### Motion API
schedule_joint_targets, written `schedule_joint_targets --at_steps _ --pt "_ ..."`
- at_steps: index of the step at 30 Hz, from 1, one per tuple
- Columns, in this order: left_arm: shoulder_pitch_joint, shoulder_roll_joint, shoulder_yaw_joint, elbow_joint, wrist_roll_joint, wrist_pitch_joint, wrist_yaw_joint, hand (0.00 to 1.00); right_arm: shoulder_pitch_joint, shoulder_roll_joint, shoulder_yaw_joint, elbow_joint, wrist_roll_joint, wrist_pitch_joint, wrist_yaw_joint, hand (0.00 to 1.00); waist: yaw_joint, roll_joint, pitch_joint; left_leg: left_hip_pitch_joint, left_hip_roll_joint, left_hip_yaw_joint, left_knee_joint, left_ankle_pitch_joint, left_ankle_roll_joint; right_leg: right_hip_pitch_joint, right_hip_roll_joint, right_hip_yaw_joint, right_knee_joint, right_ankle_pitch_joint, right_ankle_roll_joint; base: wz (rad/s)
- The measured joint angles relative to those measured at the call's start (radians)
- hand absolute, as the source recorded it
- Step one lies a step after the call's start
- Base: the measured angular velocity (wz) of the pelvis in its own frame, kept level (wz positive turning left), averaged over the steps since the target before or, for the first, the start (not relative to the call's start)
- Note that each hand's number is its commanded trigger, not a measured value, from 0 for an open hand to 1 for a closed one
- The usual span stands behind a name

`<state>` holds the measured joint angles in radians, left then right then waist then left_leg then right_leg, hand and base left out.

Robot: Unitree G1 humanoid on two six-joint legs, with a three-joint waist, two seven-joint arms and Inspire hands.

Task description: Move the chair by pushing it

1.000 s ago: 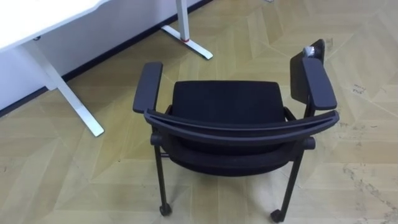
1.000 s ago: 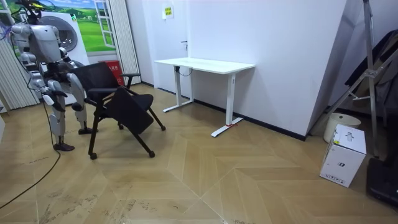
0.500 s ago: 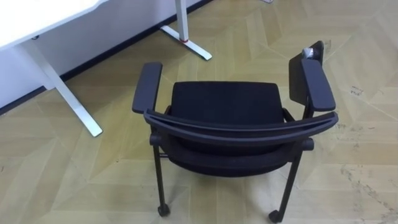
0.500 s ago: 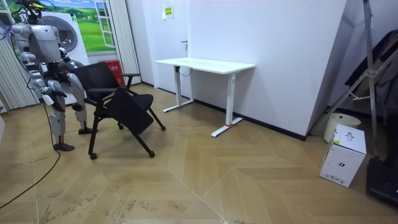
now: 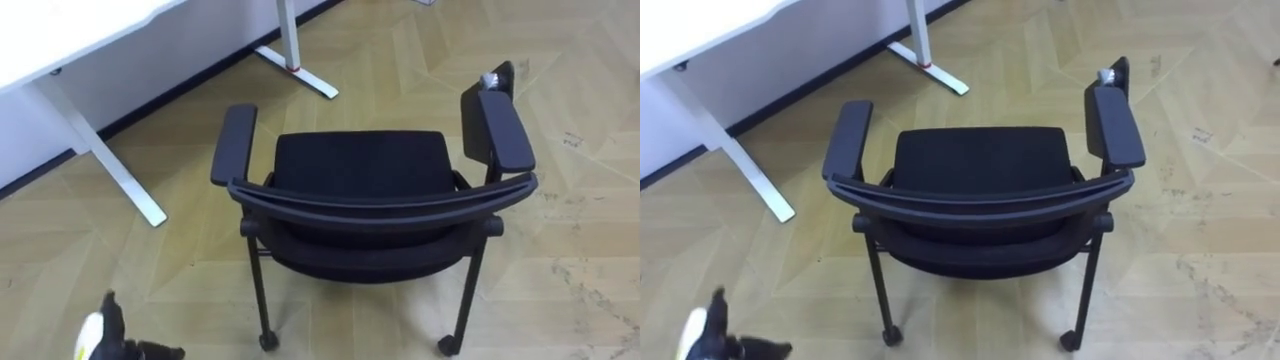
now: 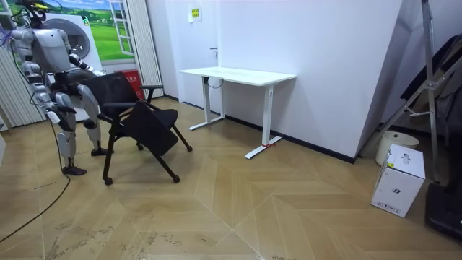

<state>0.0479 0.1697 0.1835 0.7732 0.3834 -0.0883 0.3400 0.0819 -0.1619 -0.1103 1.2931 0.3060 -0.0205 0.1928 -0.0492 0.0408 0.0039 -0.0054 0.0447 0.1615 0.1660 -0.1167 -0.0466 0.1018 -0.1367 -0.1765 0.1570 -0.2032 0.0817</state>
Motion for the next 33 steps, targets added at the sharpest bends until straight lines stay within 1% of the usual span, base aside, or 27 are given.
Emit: schedule_joint_targets --at_steps 1,2,3,5,7,9,11,12,14,15,16,19,21,23,24,27,29,33 --pt "0.0 0.004 0.002 -0.041 0.053 0.001 0.009 0.0 -0.001 -0.001 -0.003 -0.001 -0.005 0.0 0.0 0.0 -0.001 0.003 -0.0025 0.0 0.0 0.0 0.0 0.0 0.0 0.0 0.0 0.0 0.0 0.0 0.0 0.0" --pt "0.0 0.004 -0.001 -0.095 0.1 0.0 0.013 0.0 -0.002 -0.001 -0.008 -0.004 -0.005 0.0 0.002 0.0 -0.003 0.005 -0.0032 0.0 0.0 0.0 0.0 0.0 0.0 0.0 0.0 0.0 0.0 0.0 0.0 0.0" --pt "0.0 0.004 -0.005 -0.122 0.121 0.0 0.015 0.0 -0.001 -0.001 -0.01 -0.004 -0.004 0.0 0.004 0.0 -0.004 0.004 -0.0032 0.0 0.0 0.0 0.0 0.0 0.0 0.0 0.0 0.0 0.0 0.0 0.0 0.0" --pt "-0.002 0.005 -0.027 -0.203 0.186 -0.001 0.027 0.0 -0.001 -0.001 -0.009 -0.002 0.002 0.0 0.007 0.0 -0.005 0.003 -0.0021 0.003 0.0 0.0 0.0 0.0 0.0 0.002 0.0 0.003 0.0 0.0 0.0 0.0" --pt "-0.002 0.007 -0.053 -0.227 0.228 -0.002 0.036 0.0 0.0 -0.001 -0.006 0.002 0.008 0.0 0.007 0.0 -0.006 0.001 -0.001 0.007 0.0 0.0 0.0 0.0 0.0 0.004 0.0 0.006 0.0 0.0 0.0 -0.04" --pt "-0.002 0.007 -0.087 -0.25 0.282 0.004 0.039 0.0 -0.001 -0.001 0.0 0.005 0.027 0.0 0.007 0.0 -0.011 0.001 -0.0003 0.009 0.0 0.0 0.0 0.0 0.0 0.004 0.0 0.007 0.002 0.0 0.0 -0.02" --pt "0.002 0.006 -0.117 -0.325 0.359 0.017 0.037 0.0 -0.006 0.0 -0.002 0.023 0.038 0.001 0.011 0.0 -0.018 -0.005 0.0031 0.006 0.0 0.0 0.0 -0.001 0.0 -0.001 0.0 0.007 -0.003 0.0 0.0 0.0" --pt "0.005 0.006 -0.12 -0.351 0.373 0.018 0.037 0.0 -0.008 0.0 -0.003 0.024 0.039 0.002 0.013 0.0 -0.021 -0.006 0.0035 0.005 0.0 0.0 0.0 -0.001 0.0 -0.002 0.0 0.007 -0.004 0.0 0.0 0.0" --pt "0.008 0.006 -0.131 -0.448 0.422 0.018 0.038 0.0 -0.023 0.001 -0.001 0.029 0.038 0.002 0.022 0.0 -0.033 -0.008 0.0033 -0.002 0.0 -0.001 0.0 -0.001 0.0 -0.009 0.0 0.008 -0.004 0.001 0.001 0.0" --pt "0.007 0.006 -0.134 -0.463 0.434 0.018 0.041 0.0 -0.025 0.002 0.001 0.031 0.039 0.002 0.025 0.0 -0.034 -0.009 0.0025 -0.002 0.0 -0.001 0.0 -0.001 0.001 -0.008 0.0 0.008 -0.004 0.001 0.001 0.0" --pt "0.007 0.006 -0.147 -0.48 0.445 0.018 0.042 0.0 -0.027 0.002 0.003 0.035 0.039 0.002 0.03 0.0 -0.036 -0.008 -0.0009 -0.001 0.0 -0.001 0.0 -0.001 0.001 -0.005 0.0 0.007 -0.001 0.002 0.001 0.0" --pt "0.007 0.004 -0.192 -0.494 0.471 0.018 0.043 0.0 -0.024 0.002 0.003 0.035 0.037 0.001 0.031 0.0 -0.041 -0.008 -0.0015 0.0 0.0 0.0 0.0 -0.001 0.001 -0.005 0.0 0.008 0.0 0.003 0.001 0.0" --pt "0.007 0.001 -0.212 -0.495 0.483 0.018 0.043 0.0 -0.025 0.002 0.003 0.035 0.034 0.001 0.033 0.0 -0.041 -0.011 0.0005 -0.001 0.0 0.0 0.0 -0.001 0.001 -0.006 0.0 0.008 0.0 0.003 0.0 0.0" --pt "0.007 0.0 -0.228 -0.502 0.492 0.02 0.04 0.0 -0.025 0.002 0.003 0.034 0.024 0.001 0.04 0.0 -0.045 -0.019 0.0026 -0.001 0.0 0.0 0.0 -0.001 0.001 -0.005 0.0 0.008 0.0 0.003 0.0 0.0" --pt "0.007 0.0 -0.229 -0.503 0.503 0.02 0.038 0.0 -0.025 0.003 0.004 0.034 0.022 0.001 0.041 0.0 -0.045 -0.021 0.0024 -0.001 0.0 0.0 0.0 -0.001 0.001 -0.005 0.0 0.007 0.0 0.003 0.0 0.0" --pt "0.007 0.0 -0.248 -0.51 0.547 0.036 0.028 0.0 -0.03 0.003 0.012 0.035 0.013 0.001 0.039 0.0 -0.049 -0.026 0.0 -0.001 0.0 -0.001 0.0 -0.001 0.001 -0.005 0.0 0.007 0.001 0.004 0.0 0.0" --pt "0.007 0.001 -0.279 -0.51 0.591 0.048 0.018 0.0 -0.03 0.003 0.017 0.034 0.012 0.001 0.037 0.0 -0.056 -0.025 -0.0006 -0.002 0.0 -0.001 0.001 -0.001 0.001 -0.005 0.0 0.006 0.002 0.004 0.0 0.0" --pt "0.004 0.0 -0.32 -0.511 0.659 0.048 0.017 0.0 -0.032 0.003 0.02 0.034 0.012 0.0 0.028 0.0 -0.057 -0.019 -0.0043 -0.002 0.0 -0.001 0.001 -0.001 0.001 -0.009 0.0 0.009 0.008 0.004 0.0 0.0"
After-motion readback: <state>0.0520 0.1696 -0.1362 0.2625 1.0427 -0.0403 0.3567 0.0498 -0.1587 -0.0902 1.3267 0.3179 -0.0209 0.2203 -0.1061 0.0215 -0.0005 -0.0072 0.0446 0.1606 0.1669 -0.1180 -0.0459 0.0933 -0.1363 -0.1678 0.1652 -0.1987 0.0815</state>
